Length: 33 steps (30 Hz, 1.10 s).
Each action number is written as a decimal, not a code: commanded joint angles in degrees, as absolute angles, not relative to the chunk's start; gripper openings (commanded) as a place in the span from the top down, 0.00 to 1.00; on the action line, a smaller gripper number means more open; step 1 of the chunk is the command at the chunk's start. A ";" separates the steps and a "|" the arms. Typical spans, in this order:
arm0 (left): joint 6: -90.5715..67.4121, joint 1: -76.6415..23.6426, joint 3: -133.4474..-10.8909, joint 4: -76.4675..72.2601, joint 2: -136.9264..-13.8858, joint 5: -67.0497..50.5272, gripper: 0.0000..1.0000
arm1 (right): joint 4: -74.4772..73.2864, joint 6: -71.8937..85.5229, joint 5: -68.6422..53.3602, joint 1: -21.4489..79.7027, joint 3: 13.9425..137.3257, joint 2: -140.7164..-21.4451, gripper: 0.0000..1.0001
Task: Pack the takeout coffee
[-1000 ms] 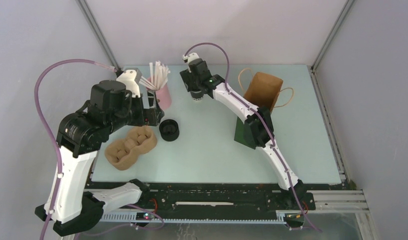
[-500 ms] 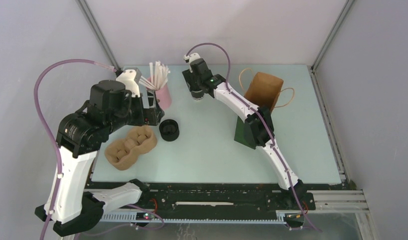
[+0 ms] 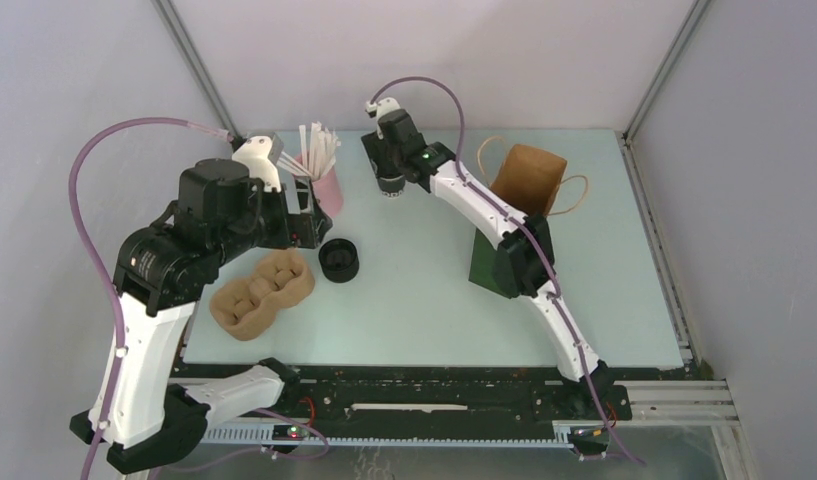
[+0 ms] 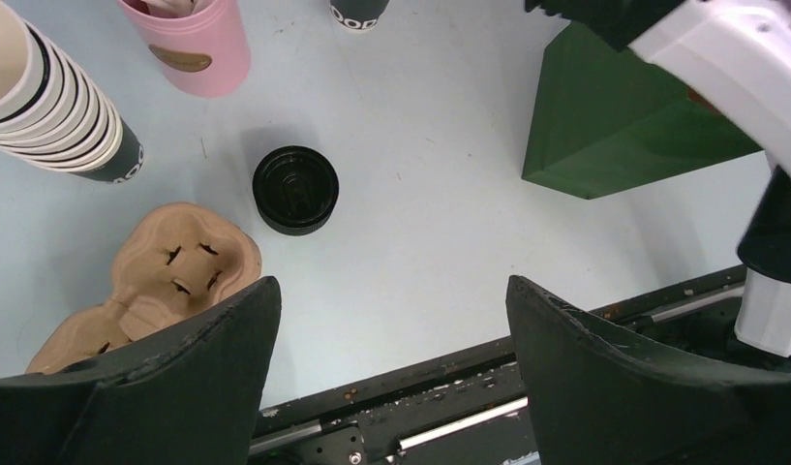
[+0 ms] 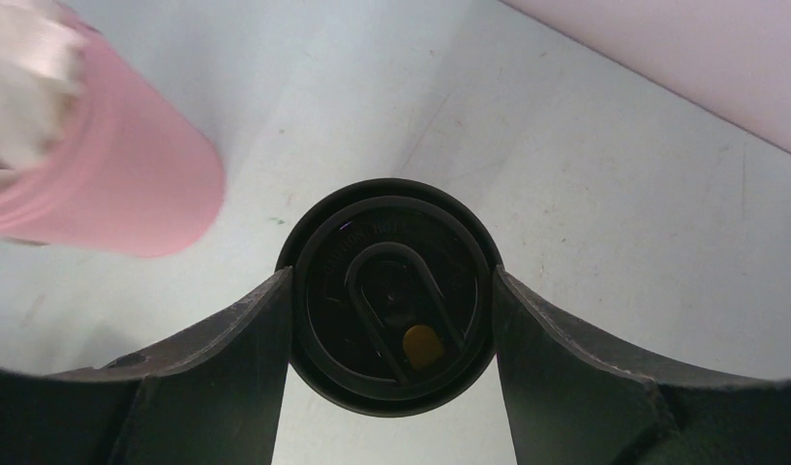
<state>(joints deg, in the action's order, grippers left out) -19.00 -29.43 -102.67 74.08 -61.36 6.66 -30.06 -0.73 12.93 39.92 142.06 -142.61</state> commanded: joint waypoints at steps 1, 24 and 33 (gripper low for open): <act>-18.65 -28.92 -101.16 70.39 -60.07 4.76 0.09 | -31.48 2.56 13.19 42.07 141.05 -128.99 0.53; -29.28 -28.13 -96.56 51.05 -66.65 -11.59 0.10 | -58.83 11.69 20.77 46.20 126.29 -73.94 0.64; -42.36 -32.45 -105.58 37.48 -88.72 -27.20 0.15 | -63.90 9.30 20.60 33.29 119.96 -63.90 0.64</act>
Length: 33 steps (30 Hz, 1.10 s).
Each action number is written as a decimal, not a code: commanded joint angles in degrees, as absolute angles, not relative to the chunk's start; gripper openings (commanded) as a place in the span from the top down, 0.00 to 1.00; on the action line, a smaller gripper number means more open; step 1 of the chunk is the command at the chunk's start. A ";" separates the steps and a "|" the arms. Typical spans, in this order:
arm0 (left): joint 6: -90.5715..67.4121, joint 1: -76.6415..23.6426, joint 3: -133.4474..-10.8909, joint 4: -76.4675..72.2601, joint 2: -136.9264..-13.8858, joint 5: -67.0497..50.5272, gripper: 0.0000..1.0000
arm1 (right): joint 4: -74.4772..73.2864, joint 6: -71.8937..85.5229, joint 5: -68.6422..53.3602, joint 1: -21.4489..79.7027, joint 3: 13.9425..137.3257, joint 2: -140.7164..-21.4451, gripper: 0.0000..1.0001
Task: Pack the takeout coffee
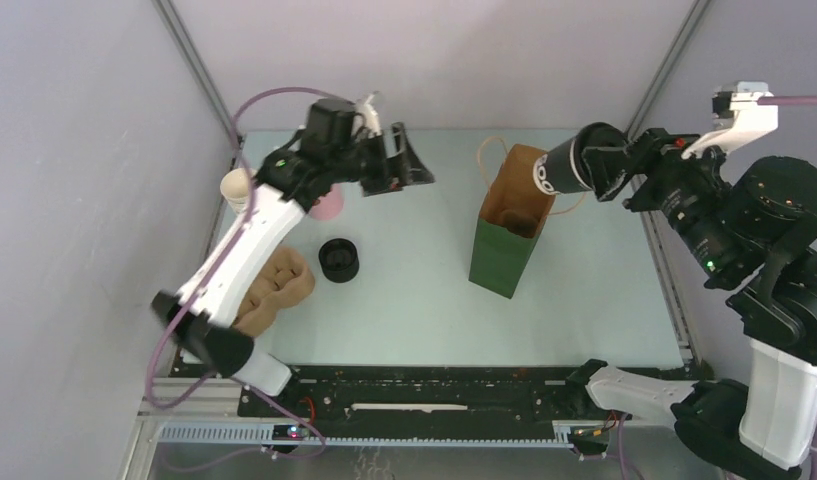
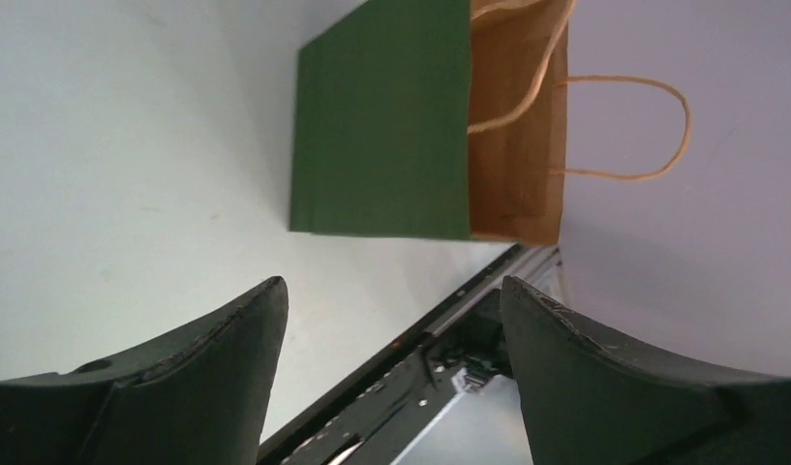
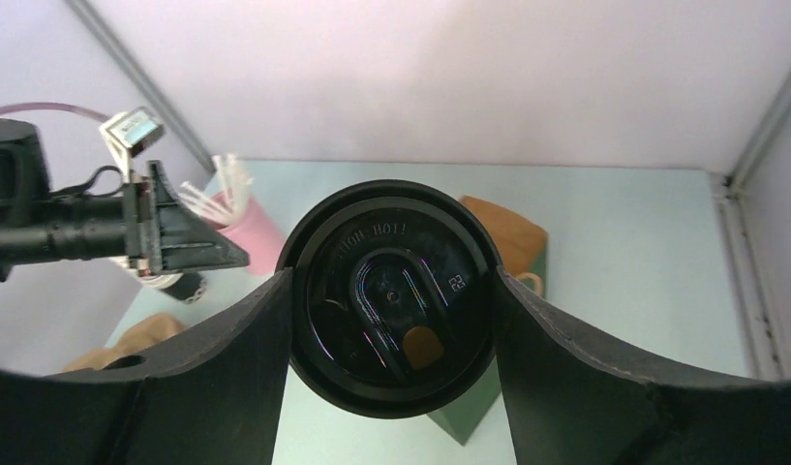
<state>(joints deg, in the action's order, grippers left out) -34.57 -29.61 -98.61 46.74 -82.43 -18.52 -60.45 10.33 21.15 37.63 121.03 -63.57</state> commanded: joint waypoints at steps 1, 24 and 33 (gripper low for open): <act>-43.34 -33.45 -107.55 35.51 -90.63 -27.10 0.15 | -64.29 9.27 19.57 31.90 119.71 -63.51 0.64; -49.76 -37.40 -127.22 33.24 -113.26 -24.39 0.75 | -64.90 9.14 7.81 22.35 119.25 -64.65 0.64; -71.73 -37.48 -105.13 9.79 -101.48 -31.26 1.00 | -65.72 9.34 4.05 23.49 119.66 -69.02 0.65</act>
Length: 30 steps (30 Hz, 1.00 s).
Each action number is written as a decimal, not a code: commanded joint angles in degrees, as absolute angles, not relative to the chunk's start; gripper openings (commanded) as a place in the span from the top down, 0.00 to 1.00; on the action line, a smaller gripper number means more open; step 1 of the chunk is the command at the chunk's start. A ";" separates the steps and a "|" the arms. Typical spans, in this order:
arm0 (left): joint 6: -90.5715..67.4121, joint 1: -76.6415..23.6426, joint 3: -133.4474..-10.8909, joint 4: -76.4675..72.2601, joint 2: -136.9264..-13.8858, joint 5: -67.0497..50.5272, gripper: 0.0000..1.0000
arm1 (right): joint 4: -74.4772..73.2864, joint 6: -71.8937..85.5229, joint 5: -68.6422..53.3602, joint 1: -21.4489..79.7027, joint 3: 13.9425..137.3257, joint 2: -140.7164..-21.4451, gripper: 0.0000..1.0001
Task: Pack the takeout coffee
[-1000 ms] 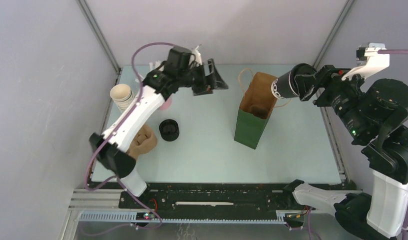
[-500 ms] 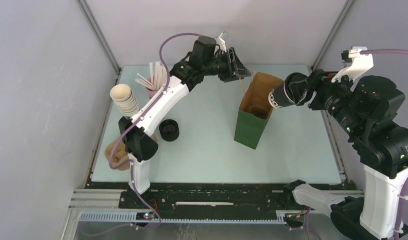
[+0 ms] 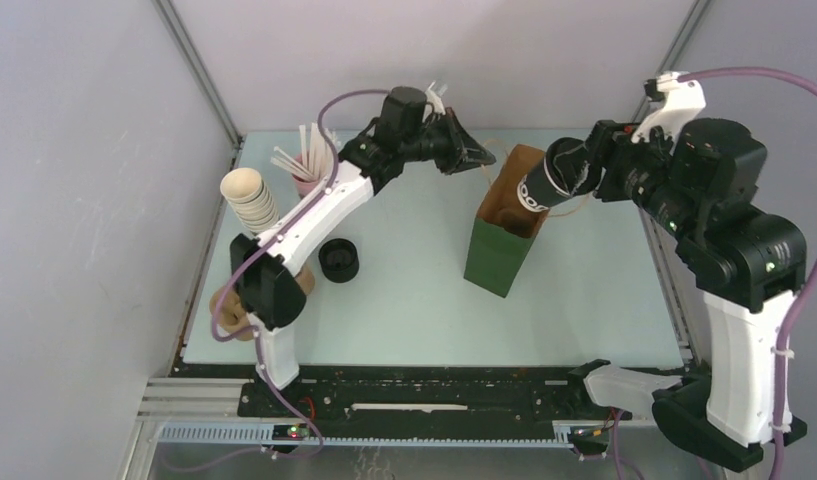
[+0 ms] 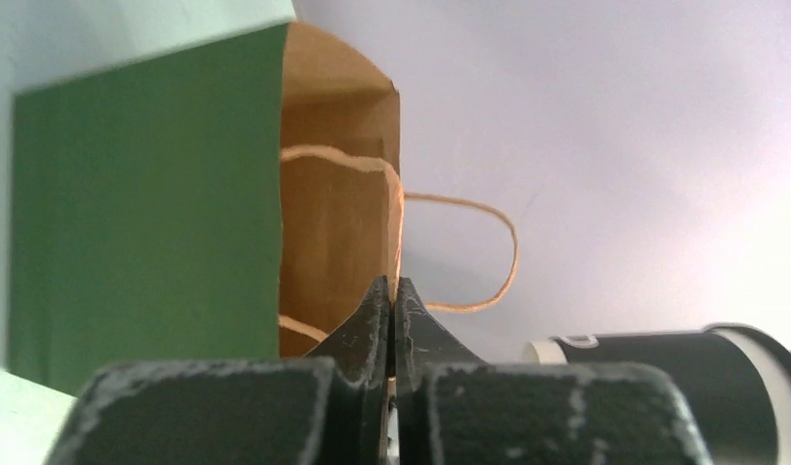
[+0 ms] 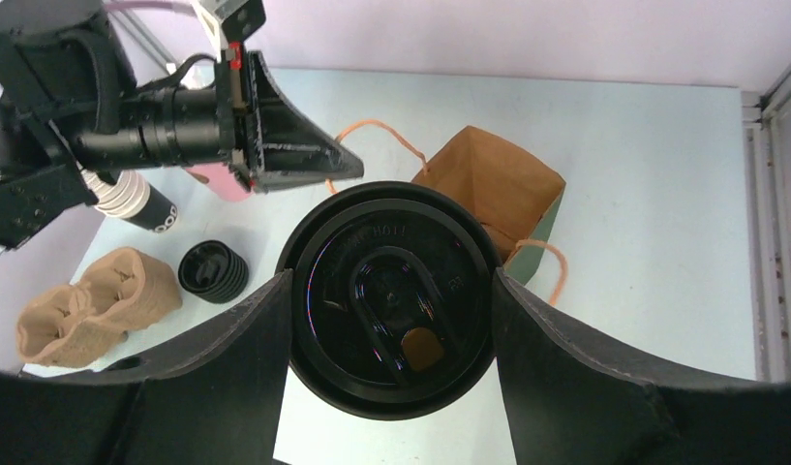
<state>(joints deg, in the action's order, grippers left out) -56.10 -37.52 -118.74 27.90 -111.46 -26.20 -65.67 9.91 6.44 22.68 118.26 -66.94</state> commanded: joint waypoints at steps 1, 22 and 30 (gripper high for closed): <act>-76.00 -37.52 -98.81 3.22 -98.47 -31.33 1.00 | -65.81 9.19 4.45 23.99 119.65 -69.60 0.65; -84.67 -34.64 -69.27 -1.46 -77.03 -32.38 0.99 | -60.99 10.12 10.30 32.85 113.47 -76.05 0.67; -68.61 -29.83 -69.75 22.66 -69.66 -29.10 0.90 | -58.80 11.50 9.78 36.60 113.57 -77.39 0.67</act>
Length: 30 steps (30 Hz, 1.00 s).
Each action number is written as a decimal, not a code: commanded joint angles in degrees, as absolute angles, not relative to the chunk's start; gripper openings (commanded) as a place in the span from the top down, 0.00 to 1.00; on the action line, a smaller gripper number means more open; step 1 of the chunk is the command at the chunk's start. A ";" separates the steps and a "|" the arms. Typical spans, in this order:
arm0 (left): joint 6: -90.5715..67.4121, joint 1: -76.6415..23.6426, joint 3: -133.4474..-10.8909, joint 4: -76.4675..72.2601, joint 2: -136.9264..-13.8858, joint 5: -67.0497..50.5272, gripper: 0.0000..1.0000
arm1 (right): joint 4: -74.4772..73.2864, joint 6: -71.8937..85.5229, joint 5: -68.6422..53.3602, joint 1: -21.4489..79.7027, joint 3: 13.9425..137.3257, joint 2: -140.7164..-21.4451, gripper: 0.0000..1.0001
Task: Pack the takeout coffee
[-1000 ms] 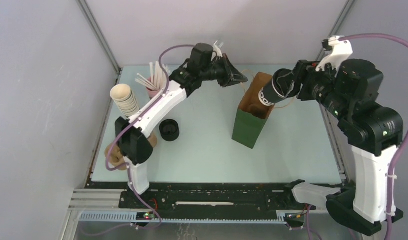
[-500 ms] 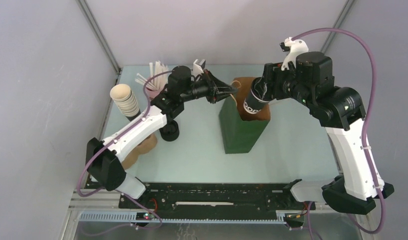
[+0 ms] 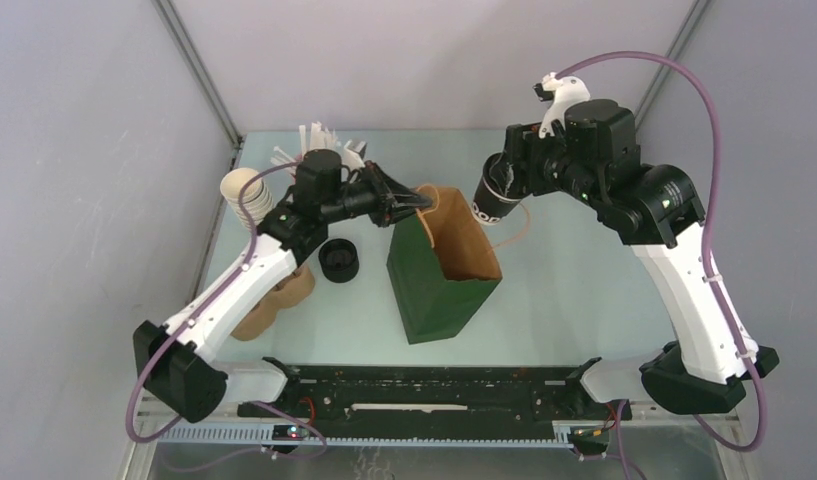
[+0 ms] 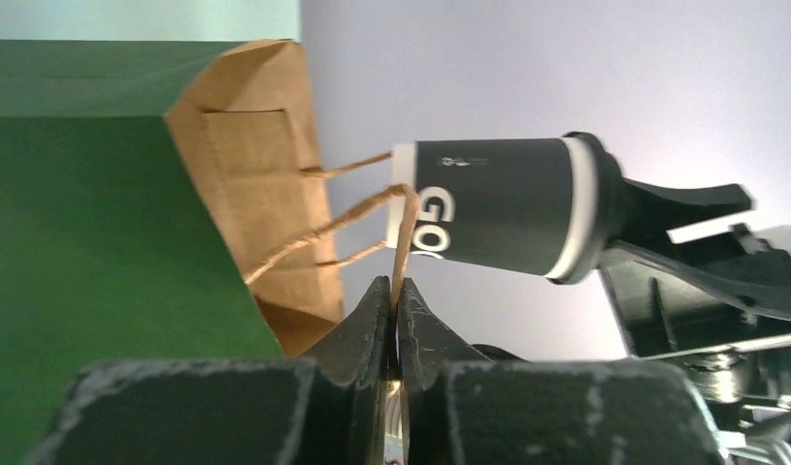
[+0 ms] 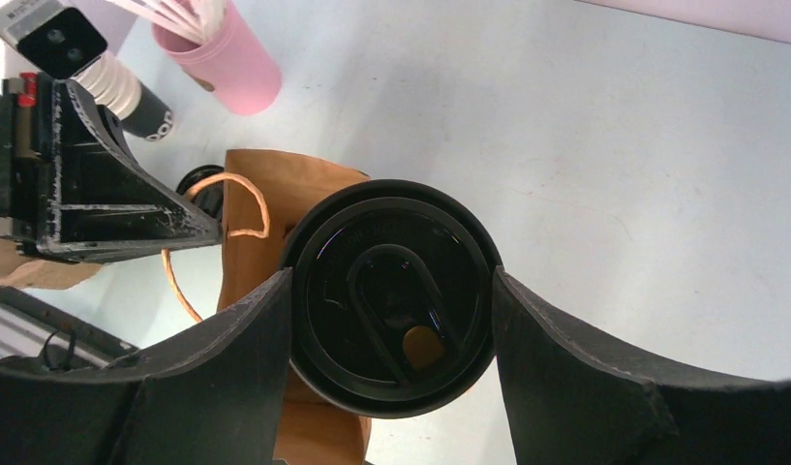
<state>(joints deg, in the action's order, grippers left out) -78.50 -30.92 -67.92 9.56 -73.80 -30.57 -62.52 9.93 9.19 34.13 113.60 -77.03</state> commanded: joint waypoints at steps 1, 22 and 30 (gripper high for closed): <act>-66.77 -29.76 -70.02 26.10 -69.17 -28.68 0.89 | -58.54 11.81 9.80 37.45 113.56 -77.61 0.67; -45.37 -29.02 -110.41 76.25 -71.51 -13.97 0.05 | -53.67 13.22 10.43 46.86 110.81 -77.90 0.67; -56.84 -29.09 -121.07 61.12 -80.50 -28.28 0.47 | -51.01 13.80 11.03 47.22 107.68 -74.65 0.67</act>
<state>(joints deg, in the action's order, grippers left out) -49.78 -29.36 -126.28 73.34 -80.27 -16.99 -55.05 12.62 9.58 46.72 109.34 -78.76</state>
